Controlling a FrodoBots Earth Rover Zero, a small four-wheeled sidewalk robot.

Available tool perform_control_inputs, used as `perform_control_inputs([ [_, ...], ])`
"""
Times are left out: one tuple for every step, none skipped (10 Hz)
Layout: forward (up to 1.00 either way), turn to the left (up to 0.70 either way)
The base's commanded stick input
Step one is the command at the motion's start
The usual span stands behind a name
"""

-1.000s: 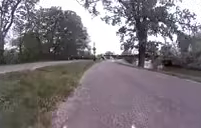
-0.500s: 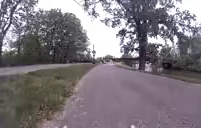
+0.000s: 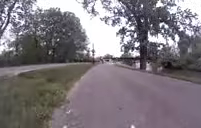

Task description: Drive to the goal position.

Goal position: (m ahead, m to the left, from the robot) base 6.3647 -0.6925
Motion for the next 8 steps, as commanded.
perform_control_inputs([
  [1.0, 0.0],
  [1.0, 0.0],
  [1.0, 0.0],
  [1.0, 0.2],
  [1.0, 0.4],
  [1.0, 0.0],
  [1.0, 0.0],
  [1.0, 0.0],
])
